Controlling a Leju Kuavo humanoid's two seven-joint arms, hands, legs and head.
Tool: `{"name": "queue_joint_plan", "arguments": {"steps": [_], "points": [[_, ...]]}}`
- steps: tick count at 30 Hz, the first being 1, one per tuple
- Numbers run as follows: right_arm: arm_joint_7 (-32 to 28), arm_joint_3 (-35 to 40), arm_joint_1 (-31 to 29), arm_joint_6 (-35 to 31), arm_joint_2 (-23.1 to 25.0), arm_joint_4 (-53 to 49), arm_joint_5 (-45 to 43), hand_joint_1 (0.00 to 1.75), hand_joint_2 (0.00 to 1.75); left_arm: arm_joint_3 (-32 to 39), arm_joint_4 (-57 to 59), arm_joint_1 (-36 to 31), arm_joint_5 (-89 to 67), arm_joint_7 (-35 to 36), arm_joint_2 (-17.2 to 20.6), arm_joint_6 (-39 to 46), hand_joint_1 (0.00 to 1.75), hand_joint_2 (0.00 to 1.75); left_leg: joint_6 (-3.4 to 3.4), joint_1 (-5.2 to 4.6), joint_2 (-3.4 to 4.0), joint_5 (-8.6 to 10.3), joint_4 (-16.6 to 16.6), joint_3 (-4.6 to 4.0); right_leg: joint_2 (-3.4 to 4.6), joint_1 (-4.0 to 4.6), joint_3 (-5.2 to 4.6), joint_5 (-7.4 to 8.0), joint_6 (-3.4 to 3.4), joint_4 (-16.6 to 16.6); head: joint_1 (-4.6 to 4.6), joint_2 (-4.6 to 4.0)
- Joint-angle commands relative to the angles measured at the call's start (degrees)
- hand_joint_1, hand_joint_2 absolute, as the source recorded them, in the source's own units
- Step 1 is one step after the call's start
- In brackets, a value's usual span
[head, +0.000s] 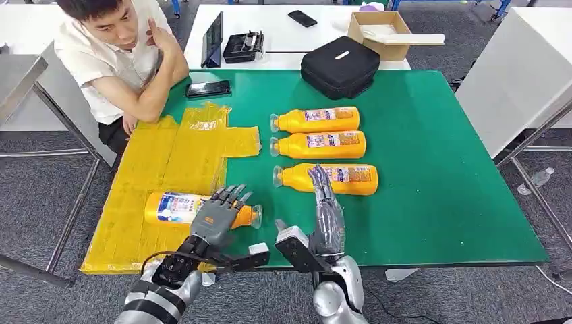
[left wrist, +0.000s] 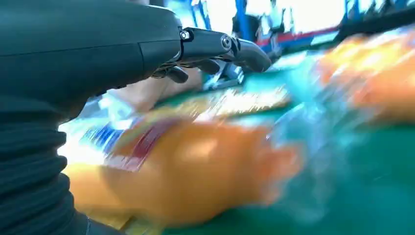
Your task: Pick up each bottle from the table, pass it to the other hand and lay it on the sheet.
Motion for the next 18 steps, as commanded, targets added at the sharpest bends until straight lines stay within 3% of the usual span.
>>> {"name": "queue_joint_plan", "arguments": {"steps": [1, 13, 14, 17, 18], "points": [[0.33, -0.9, -0.05, -0.16, -0.52, -0.6, 0.05, 0.0, 1.75, -2.87, -7.46, 1.82, -0.2, 0.46, 0.79, 0.09, 0.0, 1.75, -0.02, 0.04, 0.18, -0.11, -0.02, 0.05, 0.07, 0.08, 0.02, -0.08, -0.22, -0.03, 0.0, 0.0], [0.33, -0.77, -0.12, -0.15, -0.66, -0.34, 0.05, 0.0, 1.75, -3.06, -7.09, 1.65, -0.8, 0.36, 0.75, 0.88, 0.0, 1.75, -0.01, 0.05, 0.2, -0.07, -0.03, -0.21, 0.07, 0.07, -0.28, -0.06, -0.22, -0.05, 0.0, 0.0], [-2.38, -0.73, 0.42, -1.44, -0.68, -1.6, -2.39, 0.0, 1.75, -3.78, -8.92, 1.63, -1.92, 1.3, 0.6, 2.72, 0.0, 1.75, -0.01, 0.06, 0.18, -0.05, -0.03, -0.25, 0.07, 0.07, -0.31, -0.05, -0.18, -0.05, 0.0, 0.0], [-3.02, 0.24, 1.95, -1.84, -1.28, -6.35, -2.12, 0.0, 1.75, -12.0, -13.35, -1.47, -1.92, 8.92, 4.79, 1.24, 0.0, 1.75, -0.02, 0.07, 0.09, -0.05, 0.02, -0.33, -0.03, 0.09, -0.37, -0.08, -0.2, 0.0, 0.0, 0.0], [-2.36, 0.29, 2.07, -1.63, -1.31, -6.97, -1.8, 0.0, 1.75, -11.81, -14.35, -1.4, -1.92, 8.82, 4.47, 1.53, 0.0, 1.75, -0.02, 0.06, 0.01, -0.02, 0.03, -0.41, -0.09, 0.06, -0.45, -0.07, -0.16, 0.03, 0.0, 0.0]]}}
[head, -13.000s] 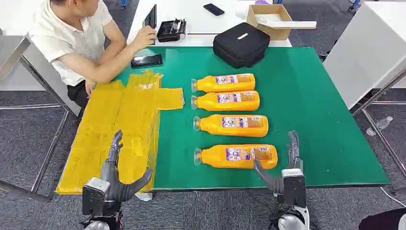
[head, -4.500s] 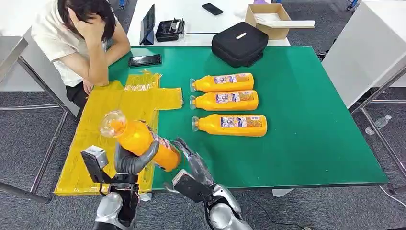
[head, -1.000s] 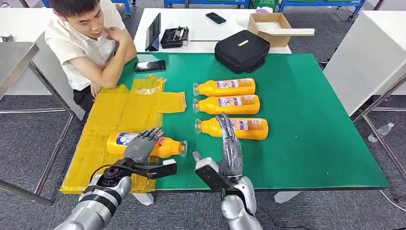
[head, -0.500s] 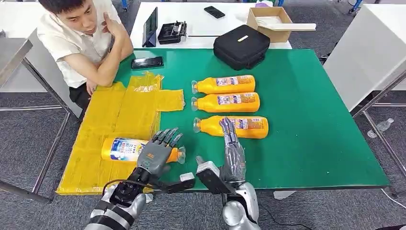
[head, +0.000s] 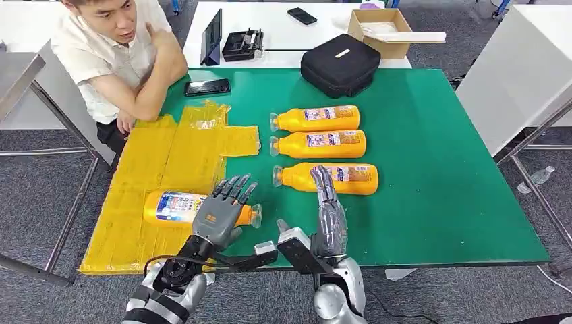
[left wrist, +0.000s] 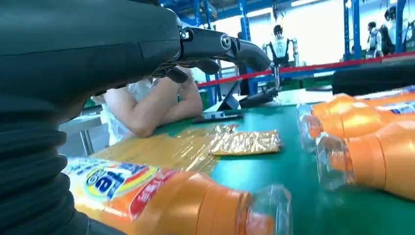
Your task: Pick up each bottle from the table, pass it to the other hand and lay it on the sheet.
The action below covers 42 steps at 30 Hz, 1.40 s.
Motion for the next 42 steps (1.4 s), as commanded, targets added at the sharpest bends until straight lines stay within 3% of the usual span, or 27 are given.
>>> {"name": "queue_joint_plan", "arguments": {"steps": [1, 7, 9, 14, 16, 21, 29, 30, 31, 32, 33, 34, 35, 42], "points": [[-2.07, 0.37, 1.37, -1.35, -1.62, -5.84, -1.61, 0.0, 1.75, -9.95, -6.8, -3.95, -0.76, 7.66, 4.47, 0.0, 0.0, 1.75, -0.02, 0.05, -0.05, -0.05, 0.07, 0.0, -0.14, 0.09, 0.04, -0.09, -0.24, 0.07, 0.0, 0.0], [-1.7, 0.03, 0.87, -1.68, -1.6, -4.5, -1.16, 0.0, 1.75, -10.82, -11.69, -3.81, -0.76, 7.17, 4.51, 0.14, 0.0, 1.75, 0.0, 0.05, 0.07, -0.06, 0.01, 0.06, -0.03, 0.09, 0.09, -0.05, -0.22, -0.01, 0.0, 0.0], [13.06, 0.76, -1.38, -2.7, -5.51, -1.13, 19.79, 0.0, 1.75, -6.31, -17.22, 1.78, 6.74, -1.14, 0.72, 1.58, 0.0, 1.75, -0.01, 0.05, 0.14, -0.08, 0.01, 0.1, 0.03, 0.1, 0.11, -0.05, -0.26, -0.01, 0.0, 0.0], [20.82, -5.34, -3.76, -6.18, -11.37, 1.32, 31.18, 0.0, 1.75, 0.54, -25.28, 9.4, 30.4, -10.65, -4.14, -1.64, 0.0, 1.75, 0.08, 0.05, 0.33, -0.14, -0.07, 0.25, 0.2, 0.11, 0.3, 0.01, -0.22, -0.23, 0.07, 0.0], [21.16, -8.0, -2.83, -3.53, -12.34, -0.74, 32.24, 0.0, 1.75, 1.9, -26.11, 11.74, 33.72, -12.9, -4.83, -0.82, 0.0, 1.75, 0.11, 0.02, 0.28, -0.17, -0.04, 0.26, 0.12, 0.09, 0.37, -0.04, -0.23, -0.24, 0.0, 0.0], [22.18, -9.28, -2.35, 1.01, -13.43, -0.41, 33.85, 0.0, 1.75, 1.84, -28.87, 14.33, 35.57, -17.27, -4.68, 2.32, 0.0, 1.75, 0.02, 0.15, 0.33, -0.1, 0.07, 0.03, 0.2, 0.18, -0.73, 0.01, -0.3, -0.18, 0.07, 0.0], [22.72, -8.78, -2.75, 1.93, -14.08, 0.69, 34.56, 0.0, 1.75, 1.95, -29.97, 14.64, 35.76, -17.47, -4.61, 2.83, 0.0, 1.75, 0.0, 0.09, 0.44, -0.06, 0.0, -0.05, 0.36, 0.11, -0.86, 0.06, -0.25, -0.15, 0.04, 0.0], [23.84, -8.35, -2.58, 2.83, -15.08, 1.79, 35.5, 0.0, 1.75, 1.89, -31.49, 15.29, 36.58, -17.75, -4.71, 2.79, 0.0, 1.75, 0.0, 0.12, 0.38, -0.09, 0.04, -0.13, 0.3, 0.14, -0.88, 0.05, -0.25, -0.14, -0.28, 0.0], [25.87, -7.48, -1.18, 4.64, -19.33, 1.62, 35.94, 0.0, 1.75, 1.36, -31.02, 17.45, 36.83, -18.29, -4.96, 4.28, 0.0, 1.75, 0.15, -0.05, -0.13, -0.08, -0.01, -0.16, 0.0, -0.04, -0.53, -0.08, -0.08, -0.15, -0.52, 0.0], [25.87, -7.48, -1.18, 4.64, -19.33, 1.62, 35.94, 0.0, 1.75, 1.36, -31.02, 17.45, 36.83, -18.29, -4.96, 4.28, 0.0, 1.75, 0.17, -0.04, -0.1, -0.12, 0.0, -0.09, -0.01, -0.02, -0.43, -0.1, -0.11, -0.18, -0.48, 0.0], [25.87, -7.48, -1.18, 4.64, -19.33, 1.62, 35.94, 0.0, 1.75, 1.36, -31.02, 17.45, 36.83, -18.29, -4.96, 4.28, 0.0, 1.75, 0.06, -0.08, 0.43, -0.28, -0.03, -0.01, 0.41, -0.02, -0.03, 0.09, -0.04, -0.16, -0.09, 0.0], [25.87, -7.48, -1.18, 4.64, -19.33, 1.62, 35.94, 0.0, 1.75, 1.36, -31.02, 17.45, 36.83, -18.29, -4.96, 4.28, 0.0, 1.75, 0.09, -0.07, 0.04, -0.18, -0.08, 0.11, 0.01, 0.01, 0.23, -0.03, -0.08, -0.28, -0.31, 0.0], [27.21, -7.12, -0.92, 5.77, -19.9, 0.75, 36.12, 0.0, 1.75, 1.68, -30.73, 17.63, 37.25, -18.49, -5.18, 4.65, 0.0, 1.75, 0.1, -0.04, 0.17, -0.12, 0.01, -0.19, 0.19, -0.02, -0.13, 0.09, 0.06, -0.15, -0.17, 0.0], [26.36, -8.23, 0.74, 5.18, -19.8, -1.06, 36.12, 0.0, 1.75, 1.4, -29.87, 17.24, 38.34, -19.13, -5.45, 5.15, 0.0, 1.75, 0.1, -0.05, 0.1, -0.13, 0.0, -0.15, 0.1, -0.03, -0.06, 0.05, 0.01, -0.14, -0.2, 0.0]]}}
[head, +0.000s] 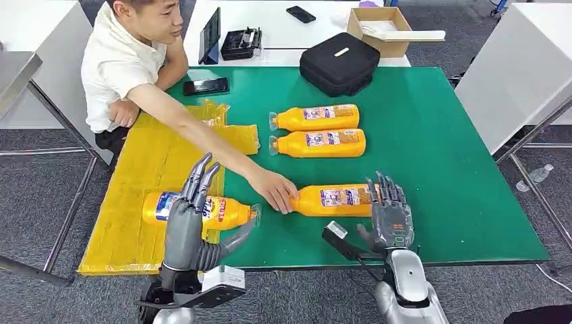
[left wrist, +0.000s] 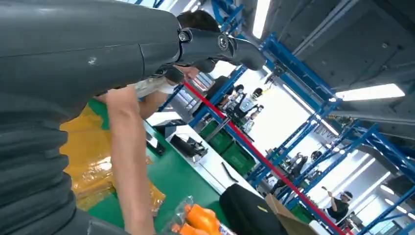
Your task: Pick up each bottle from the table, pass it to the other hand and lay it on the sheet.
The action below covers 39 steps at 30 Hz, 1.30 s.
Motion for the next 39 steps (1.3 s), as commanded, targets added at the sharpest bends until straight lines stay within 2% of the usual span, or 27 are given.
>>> {"name": "queue_joint_plan", "arguments": {"steps": [1, 16, 23, 24, 26, 28, 29, 33, 34, 35, 39], "points": [[-0.83, -1.0, 1.0, 0.27, -1.42, 0.67, -0.01, 0.0, 1.75, -0.05, 1.3, -0.02, 0.71, -0.51, -0.98, 0.6, 0.0, 1.75, 0.0, 0.03, 0.0, -0.06, -0.02, 0.14, -0.07, 0.06, 0.17, -0.06, -0.16, -0.05, 0.0, 0.0], [0.51, -1.16, 1.24, 0.38, -2.73, 0.57, -0.01, 0.0, 1.75, -0.42, 1.6, -0.63, 2.17, -0.14, -0.69, -0.91, 0.0, 1.75, 0.01, 0.03, 0.03, -0.09, 0.0, 0.22, -0.07, 0.07, 0.25, -0.09, -0.22, -0.05, 0.0, 0.0], [-1.19, -3.0, -4.57, 1.12, -2.33, 8.45, -0.38, 0.0, 1.75, -1.83, 2.6, -1.77, 2.57, -0.65, -0.71, -1.22, 0.0, 1.75, 0.0, 0.03, 0.11, -0.04, -0.01, 0.13, 0.04, 0.06, 0.13, 0.0, -0.15, -0.05, -0.02, 0.0], [-1.24, -3.18, -6.63, 1.63, -2.62, 11.75, -0.8, 0.0, 1.75, -2.07, 2.76, -2.01, 2.67, -0.76, -0.63, -1.32, 0.0, 1.75, -0.01, 0.06, 0.25, -0.14, -0.02, 0.4, 0.1, 0.13, 0.39, -0.07, -0.35, -0.09, 0.0, 0.0], [-1.57, -3.49, -8.31, 1.69, -2.79, 14.38, -1.12, 0.0, 1.75, -2.2, 2.71, -2.0, 2.74, -0.83, -0.56, -1.21, 0.0, 1.75, 0.01, 0.04, 0.22, -0.04, -0.03, 0.21, 0.14, 0.07, 0.18, 0.03, -0.17, -0.09, -0.02, 0.0], [-1.57, -3.49, -8.31, 1.69, -2.79, 14.38, -1.12, 0.0, 1.75, -2.2, 2.71, -2.0, 2.74, -0.83, -0.56, -1.21, 0.0, 1.75, 0.0, 0.03, 0.13, -0.01, -0.03, 0.14, 0.06, 0.06, 0.13, 0.03, -0.11, -0.07, -0.02, 0.0], [-1.57, -3.49, -8.31, 1.69, -2.79, 14.38, -1.12, 0.0, 1.75, -2.2, 2.71, -2.0, 2.74, -0.83, -0.56, -1.21, 0.0, 1.75, 0.01, 0.06, 0.27, -0.09, -0.05, 0.38, 0.12, 0.12, 0.36, 0.0, -0.3, -0.14, -0.02, 0.0], [-1.61, -3.53, -8.13, 1.47, -2.77, 14.42, -1.15, 0.0, 1.75, -2.19, 2.67, -1.97, 2.76, -0.84, -0.49, -1.23, 0.0, 1.75, 0.04, 0.02, 0.06, 0.02, -0.04, 0.13, 0.0, 0.04, 0.15, 0.0, -0.11, -0.06, 0.0, 0.0], [-1.61, -3.53, -8.13, 1.47, -2.77, 14.42, -1.15, 0.0, 1.75, -2.19, 2.67, -1.97, 2.76, -0.84, -0.49, -1.23, 0.0, 1.75, 0.04, 0.05, 0.17, -0.09, -0.07, 0.4, 0.03, 0.11, 0.41, -0.06, -0.3, -0.13, -0.02, 0.0], [-1.61, -3.53, -8.13, 1.47, -2.77, 14.42, -1.15, 0.0, 1.75, -2.19, 2.67, -1.97, 2.76, -0.84, -0.49, -1.23, 0.0, 1.75, 0.04, 0.03, 0.08, -0.01, -0.03, 0.17, 0.01, 0.06, 0.19, -0.01, -0.15, -0.07, -0.02, 0.0], [-2.0, -3.67, -11.18, 0.31, -2.99, 18.31, -1.06, 0.0, 1.75, -2.11, 1.78, -1.62, 2.74, -1.02, 0.04, -0.95, 0.0, 1.75, 0.04, 0.03, 0.14, -0.01, -0.02, 0.16, 0.08, 0.06, 0.15, 0.01, -0.14, -0.06, -0.02, 0.0]]}}
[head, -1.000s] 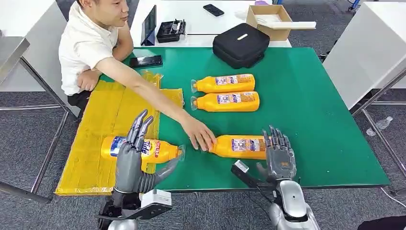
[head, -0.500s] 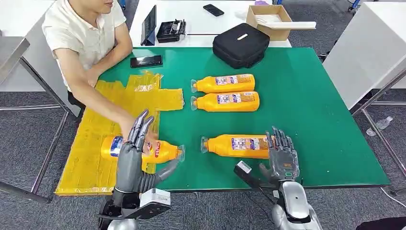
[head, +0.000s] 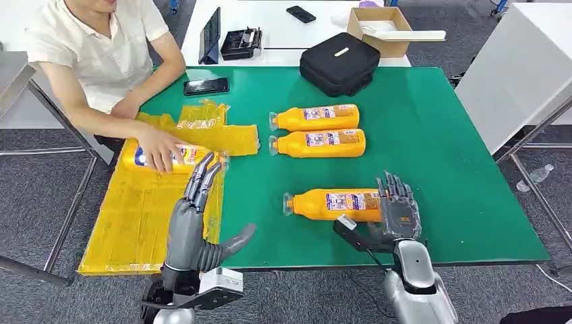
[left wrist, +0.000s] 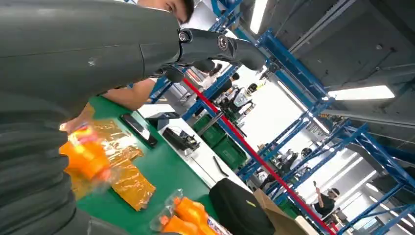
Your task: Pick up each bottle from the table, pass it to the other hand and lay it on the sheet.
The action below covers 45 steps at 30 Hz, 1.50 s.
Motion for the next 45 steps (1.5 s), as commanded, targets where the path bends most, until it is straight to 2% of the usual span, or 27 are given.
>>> {"name": "queue_joint_plan", "arguments": {"steps": [1, 12, 24, 25, 30, 35, 36, 37, 38, 39, 40, 41, 45], "points": [[-0.86, -1.0, -6.71, -0.95, -0.27, 10.85, -0.36, 0.0, 1.75, -0.89, 1.8, -1.13, 0.24, -0.18, 0.17, -0.12, 0.0, 1.75, -0.01, 0.03, 0.18, -0.05, -0.03, 0.16, 0.11, 0.06, 0.13, 0.01, -0.16, -0.06, 0.0, 0.0], [-3.01, -0.51, -8.08, -1.91, 1.39, 16.46, -2.2, 0.0, 1.75, -1.42, 2.47, -2.06, 0.67, -0.85, 0.07, 0.27, 0.0, 1.75, -0.01, 0.05, 0.17, -0.08, -0.04, 0.27, 0.07, 0.09, 0.27, -0.03, -0.23, -0.08, 0.0, 0.0], [-5.07, 0.39, -8.18, -0.6, 0.64, 20.8, -5.46, 0.0, 1.75, -2.34, 3.64, -2.59, 1.82, -1.59, 0.19, -0.29, 0.0, 1.75, 0.0, 0.04, 0.06, -0.01, -0.04, 0.17, -0.01, 0.06, 0.17, 0.0, -0.13, -0.08, 0.0, 0.0], [-5.07, 0.39, -8.18, -0.6, 0.64, 20.8, -5.46, 0.0, 1.75, -2.34, 3.64, -2.59, 1.82, -1.59, 0.19, -0.29, 0.0, 1.75, -0.01, 0.07, 0.16, -0.07, -0.08, 0.42, 0.01, 0.13, 0.42, -0.03, -0.33, -0.15, 0.0, 0.0], [-5.16, 0.44, -8.39, -0.58, 0.64, 21.07, -5.56, 0.0, 1.75, -2.31, 3.6, -2.66, 1.88, -1.6, 0.19, -0.3, 0.0, 1.75, 0.0, 0.04, 0.07, -0.01, -0.04, 0.31, -0.01, 0.06, 0.29, 0.0, -0.15, -0.08, 0.0, 0.0], [-6.22, 1.25, -9.57, 0.14, 0.47, 25.76, -6.46, 0.0, 1.75, -2.77, 4.34, -3.26, 2.9, -2.12, 0.18, -0.78, 0.0, 1.75, -0.02, 0.08, 0.14, -0.03, -0.08, 0.54, -0.02, 0.14, 0.53, 0.0, -0.31, -0.14, 0.0, 0.0], [-6.51, 1.36, -9.65, 0.14, 0.26, 26.42, -6.65, 0.0, 1.75, -2.9, 4.44, -3.27, 3.03, -2.21, 0.14, -0.84, 0.0, 1.75, 0.0, 0.05, 0.09, -0.01, -0.04, 0.45, -0.02, 0.08, 0.42, 0.01, -0.13, -0.09, 0.0, 0.0], [-6.77, 1.55, -9.75, -0.12, 0.1, 26.88, -6.9, 0.51, 1.75, -2.94, 4.52, -3.31, 3.08, -2.24, 0.13, -0.78, 0.0, 1.75, -0.01, 0.08, 0.13, -0.02, -0.06, 0.54, -0.03, 0.12, 0.51, 0.01, -0.23, -0.14, 0.0, 0.0], [-6.94, 1.79, -10.07, -0.78, -0.21, 27.79, -7.44, 1.48, 1.75, -3.13, 4.54, -3.34, 3.1, -2.31, 0.13, -0.49, 0.0, 1.75, 0.0, 0.07, 0.14, -0.01, -0.05, 0.54, -0.05, 0.11, 0.49, 0.01, -0.18, -0.12, 0.0, 0.0], [-7.12, 1.83, -10.07, -1.09, -0.44, 27.83, -7.84, 1.68, 1.75, -3.17, 4.49, -3.36, 3.44, -2.42, 0.24, -0.58, 0.0, 1.75, 0.0, 0.05, 0.16, -0.01, -0.03, 0.55, -0.04, 0.08, 0.45, 0.01, -0.13, -0.1, 0.02, 0.0], [-7.2, 1.83, -10.03, -1.18, -0.61, 27.73, -8.03, 1.75, 1.75, -3.16, 4.46, -3.32, 3.46, -2.42, 0.26, -0.49, 0.0, 1.75, 0.0, 0.09, 0.2, -0.01, -0.08, 0.66, -0.08, 0.15, 0.6, 0.02, -0.35, -0.19, 0.0, 0.0], [-7.32, 1.54, -9.84, -1.21, -1.0, 27.59, -8.48, 1.75, 1.75, -3.2, 4.47, -3.3, 3.61, -2.47, 0.31, -0.52, 0.0, 1.75, 0.0, 0.04, 0.18, 0.01, -0.05, 0.54, -0.06, 0.07, 0.45, 0.03, -0.18, -0.11, 0.0, 0.0], [-8.03, 0.46, -9.66, -0.78, -1.77, 28.6, -10.22, 1.75, 1.75, -3.31, 4.53, -3.39, 4.08, -2.76, 0.49, -0.68, 0.0, 1.75, 0.0, 0.04, 0.17, 0.0, -0.06, 0.58, -0.09, 0.08, 0.47, 0.09, -0.29, -0.11, -0.02, 0.0]]}}
